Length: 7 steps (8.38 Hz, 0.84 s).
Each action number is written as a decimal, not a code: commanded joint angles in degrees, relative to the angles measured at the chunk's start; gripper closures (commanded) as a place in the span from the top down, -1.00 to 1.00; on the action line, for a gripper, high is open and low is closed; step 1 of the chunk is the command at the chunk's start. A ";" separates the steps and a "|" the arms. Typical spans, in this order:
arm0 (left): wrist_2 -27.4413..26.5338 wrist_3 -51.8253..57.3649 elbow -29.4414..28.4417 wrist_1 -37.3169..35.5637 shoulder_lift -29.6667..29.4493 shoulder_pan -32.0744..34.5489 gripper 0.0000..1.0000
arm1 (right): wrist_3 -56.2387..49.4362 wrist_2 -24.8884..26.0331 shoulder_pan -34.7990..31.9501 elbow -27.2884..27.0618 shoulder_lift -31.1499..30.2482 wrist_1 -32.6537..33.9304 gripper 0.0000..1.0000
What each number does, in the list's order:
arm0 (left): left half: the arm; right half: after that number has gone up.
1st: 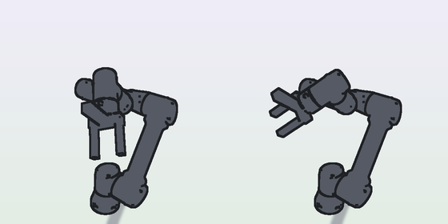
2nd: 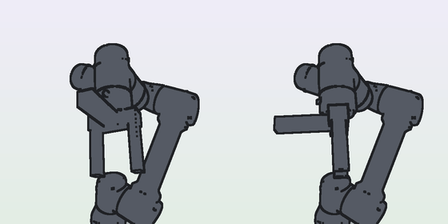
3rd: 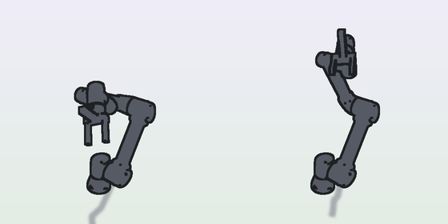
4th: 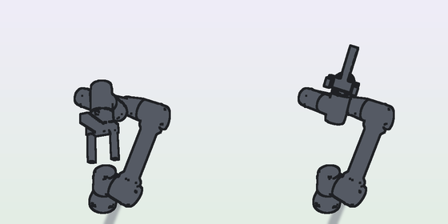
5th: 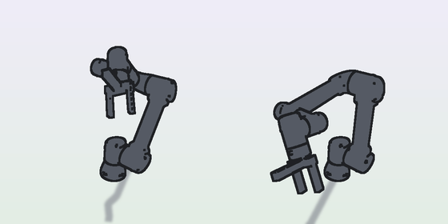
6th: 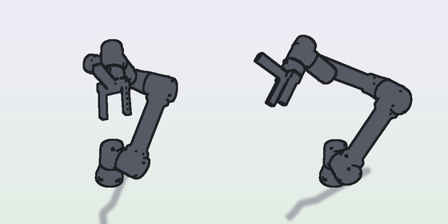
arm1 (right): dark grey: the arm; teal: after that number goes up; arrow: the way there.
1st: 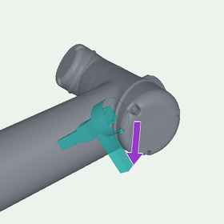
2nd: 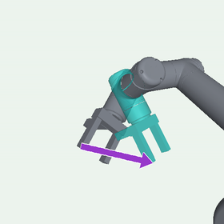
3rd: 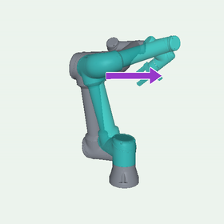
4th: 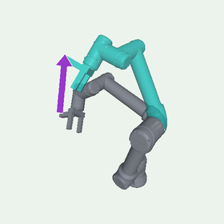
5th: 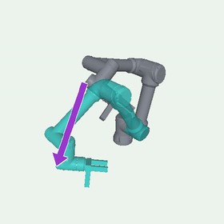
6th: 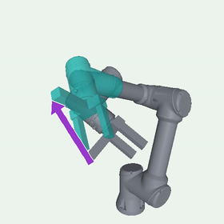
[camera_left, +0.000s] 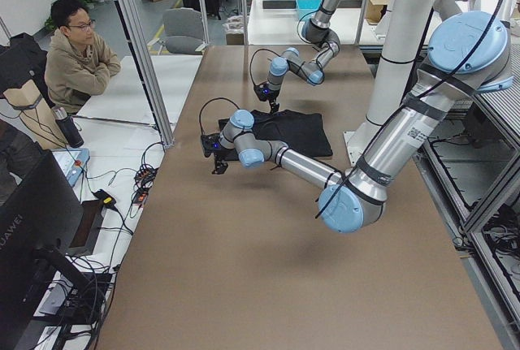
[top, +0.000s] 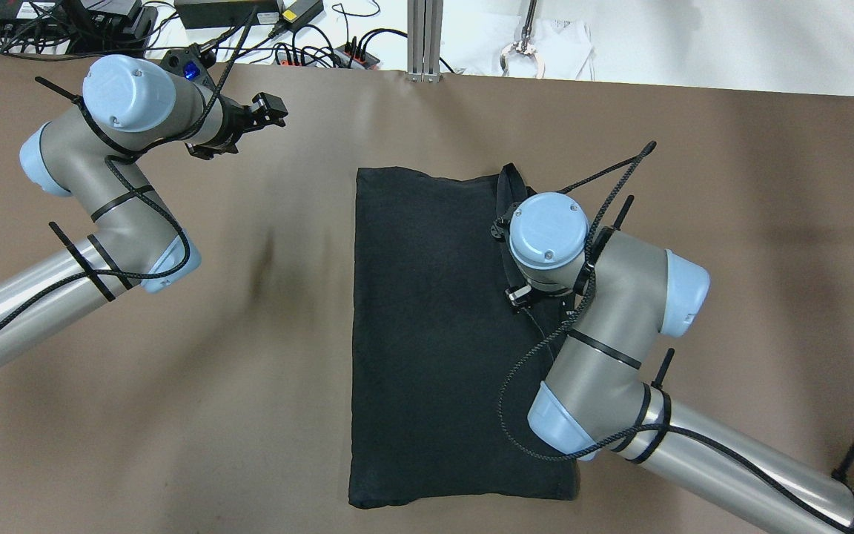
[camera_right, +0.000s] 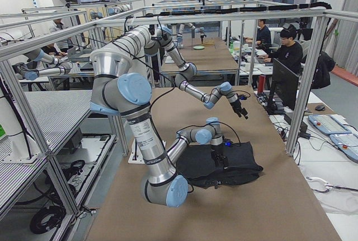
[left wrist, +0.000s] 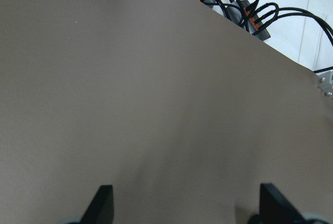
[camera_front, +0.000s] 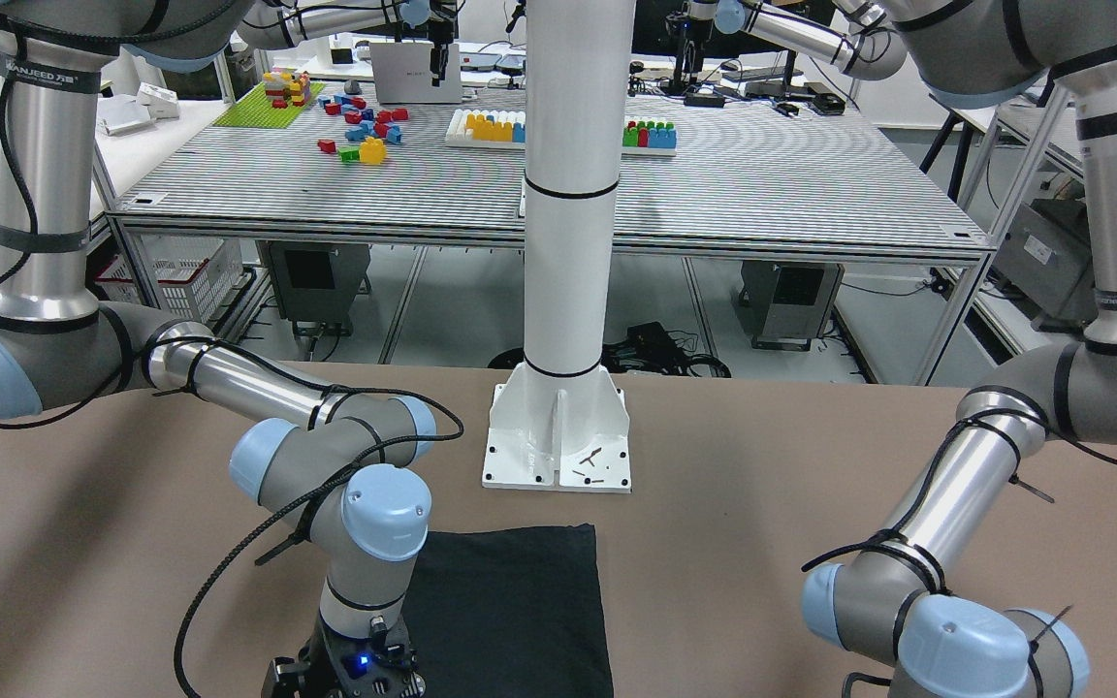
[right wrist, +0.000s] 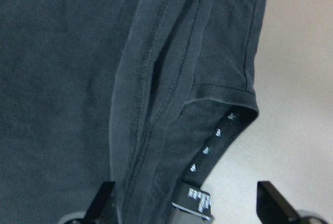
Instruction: Fold clothes
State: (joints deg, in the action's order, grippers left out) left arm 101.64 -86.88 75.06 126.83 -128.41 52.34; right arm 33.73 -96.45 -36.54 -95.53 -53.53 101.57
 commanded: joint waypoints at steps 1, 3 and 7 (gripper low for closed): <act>0.05 -0.05 0.08 0.00 0.00 0.04 1.00 | 5.01 0.03 0.33 14.26 8.86 -6.16 0.89; 0.05 -0.05 0.17 0.00 0.00 0.04 1.00 | 3.98 0.03 0.33 16.34 8.62 -8.84 0.89; -0.04 -0.05 0.17 0.00 0.09 0.04 1.00 | 1.08 0.56 -0.37 16.25 6.95 -8.93 0.89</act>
State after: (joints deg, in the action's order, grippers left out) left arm 101.61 -86.92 75.16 126.83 -128.33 52.38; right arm 36.35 -96.16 -36.58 -79.27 -45.63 92.75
